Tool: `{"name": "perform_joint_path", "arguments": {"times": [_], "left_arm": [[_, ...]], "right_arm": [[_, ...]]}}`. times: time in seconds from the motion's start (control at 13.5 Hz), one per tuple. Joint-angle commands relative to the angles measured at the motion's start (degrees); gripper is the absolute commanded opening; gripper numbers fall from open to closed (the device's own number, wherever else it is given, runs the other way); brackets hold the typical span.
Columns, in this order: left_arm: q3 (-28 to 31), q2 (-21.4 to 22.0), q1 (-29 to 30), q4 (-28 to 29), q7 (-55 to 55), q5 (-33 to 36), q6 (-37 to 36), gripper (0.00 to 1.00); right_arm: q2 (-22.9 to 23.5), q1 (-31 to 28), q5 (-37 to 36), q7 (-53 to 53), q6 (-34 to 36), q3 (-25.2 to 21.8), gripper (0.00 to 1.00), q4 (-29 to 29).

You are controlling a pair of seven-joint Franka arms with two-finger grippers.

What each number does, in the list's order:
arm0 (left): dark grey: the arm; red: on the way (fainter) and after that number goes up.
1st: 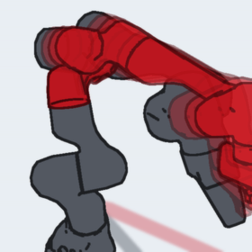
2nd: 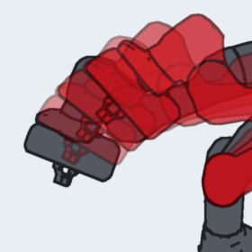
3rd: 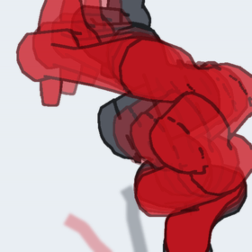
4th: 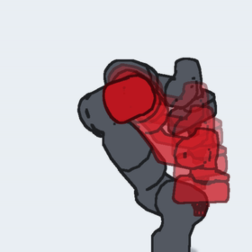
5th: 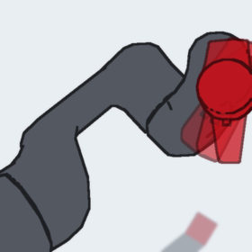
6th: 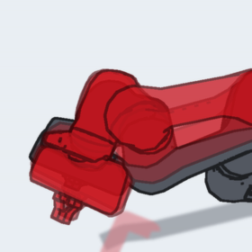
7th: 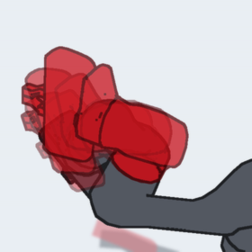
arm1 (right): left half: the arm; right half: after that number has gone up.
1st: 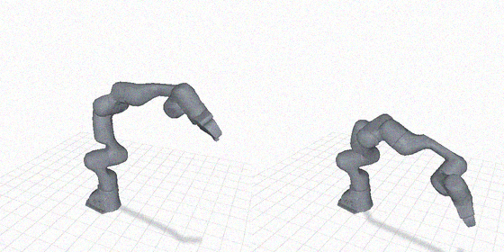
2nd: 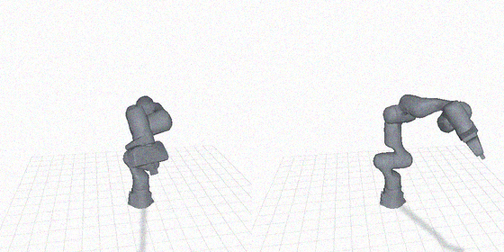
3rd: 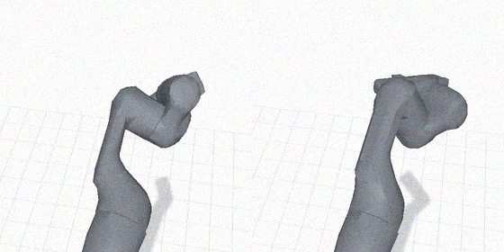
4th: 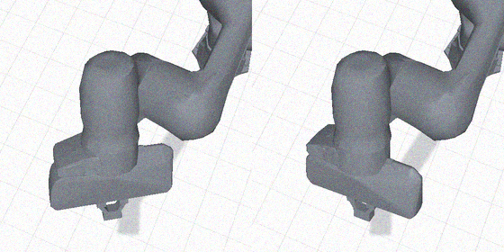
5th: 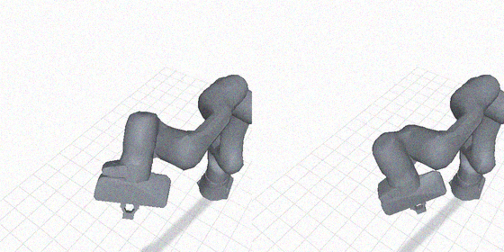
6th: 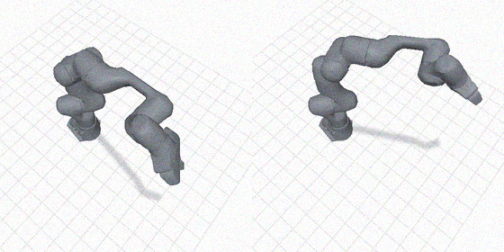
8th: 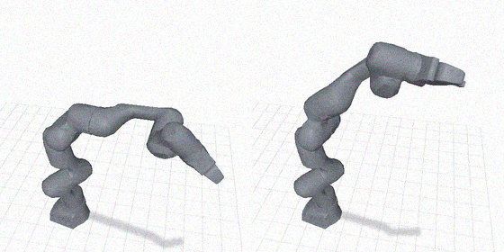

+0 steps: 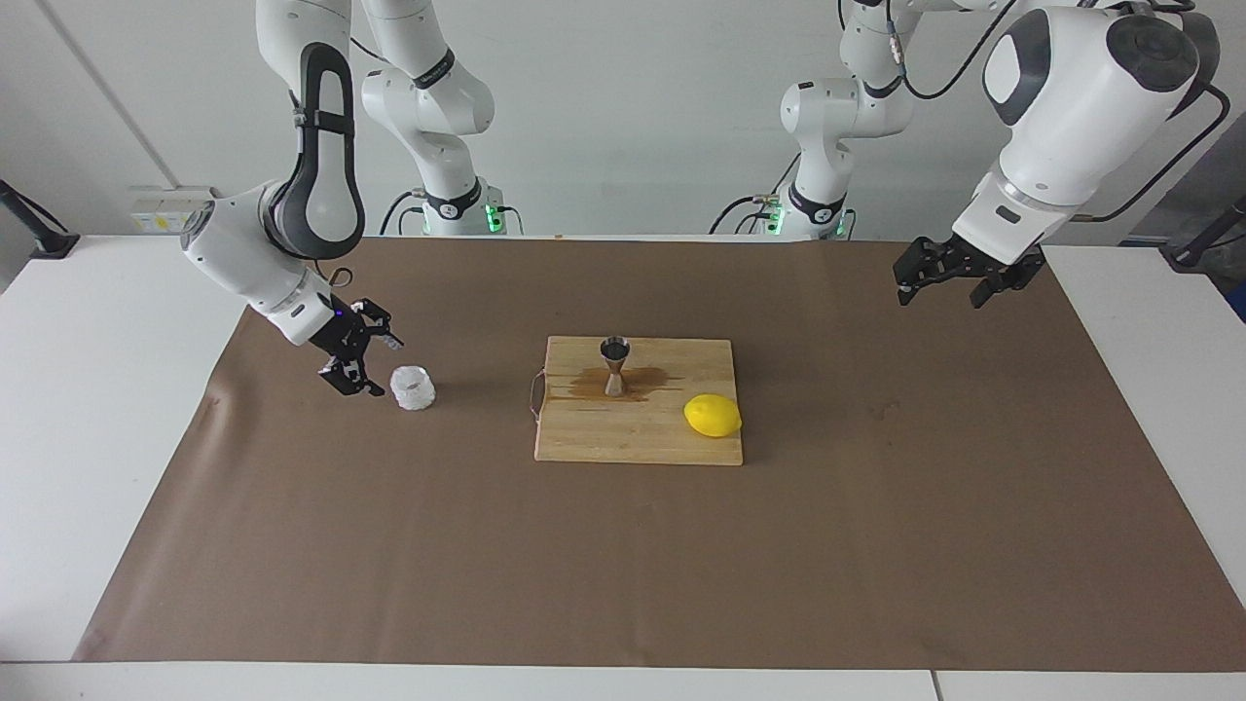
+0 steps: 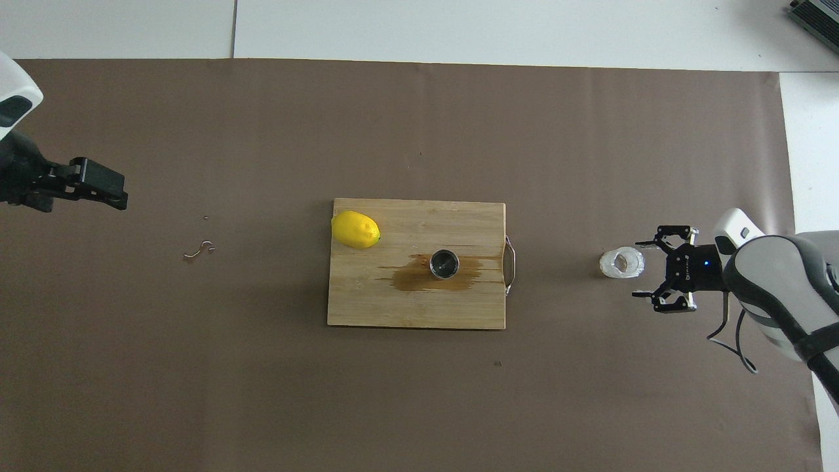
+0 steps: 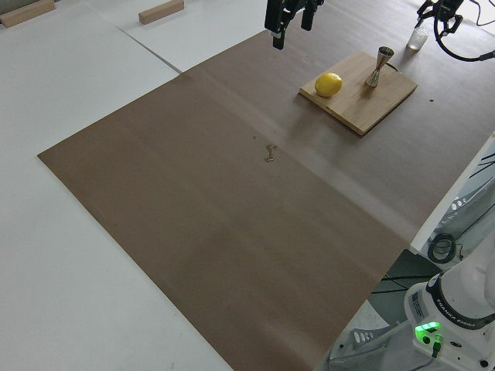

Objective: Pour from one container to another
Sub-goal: 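Close the right gripper around the small white cup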

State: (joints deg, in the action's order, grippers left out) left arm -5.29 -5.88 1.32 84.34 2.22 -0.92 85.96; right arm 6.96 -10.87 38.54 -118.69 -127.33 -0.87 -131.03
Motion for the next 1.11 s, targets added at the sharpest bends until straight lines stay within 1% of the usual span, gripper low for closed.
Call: {"name": "perform_joint_path", "arguments": {"times": [0.0, 0.15, 0.3, 0.37, 0.45, 0.59, 0.67, 0.74, 0.82, 1.04], "left_arm": [[-0.4, -0.2, 0.7, 0.6, -1.6, 1.7, 0.8, 1.0], [-0.3, 0.2, 1.8, 0.6, -4.0, 1.5, 1.3, 1.0], [-0.3, 0.7, 1.6, 0.4, -9.7, 1.9, 1.3, 1.0], [-0.3, 1.6, 1.6, 0.3, -10.3, 2.0, 0.9, 1.0], [-0.4, 4.1, 1.8, 1.6, -10.1, 1.9, 0.8, 1.0], [-0.2, 6.3, 2.6, 4.9, -9.5, 1.5, 2.1, 1.0], [-0.2, 6.8, 2.6, 6.0, -7.9, 1.5, 2.5, 1.0], [-0.2, 7.2, 2.6, 6.4, -6.7, 1.5, 2.6, 1.0], [-0.2, 7.2, 2.6, 6.4, -6.8, 1.6, 2.5, 1.0], [-0.2, 6.7, 2.3, 6.0, -4.9, 1.6, 2.1, 1.0]], "right_arm": [[1.6, -0.2, 4.0, -2.8, -1.1, 0.4, 1.0, 0.1], [1.6, 0.7, 5.3, -3.3, -1.8, 0.4, 1.0, 0.0], [2.3, 0.8, 5.6, -3.6, -1.9, 0.4, 1.0, 0.0], [2.4, 0.9, 5.8, -3.7, -2.3, 0.4, 1.0, 0.0], [2.4, 0.9, 6.0, -3.7, -2.6, 0.4, 1.0, 0.0], [2.4, 0.9, 6.0, -3.7, -2.6, 0.4, 1.0, 0.0], [2.4, 0.9, 6.0, -3.7, -2.5, 0.5, 0.95, 0.0], [2.4, 0.9, 6.0, -3.7, -2.4, 0.5, 0.79, 0.0], [2.4, 0.9, 6.0, -3.7, -2.4, 0.5, 0.66, 0.0], [2.4, 0.9, 6.1, -3.7, -2.1, 0.6, 0.32, 0.0]]}}
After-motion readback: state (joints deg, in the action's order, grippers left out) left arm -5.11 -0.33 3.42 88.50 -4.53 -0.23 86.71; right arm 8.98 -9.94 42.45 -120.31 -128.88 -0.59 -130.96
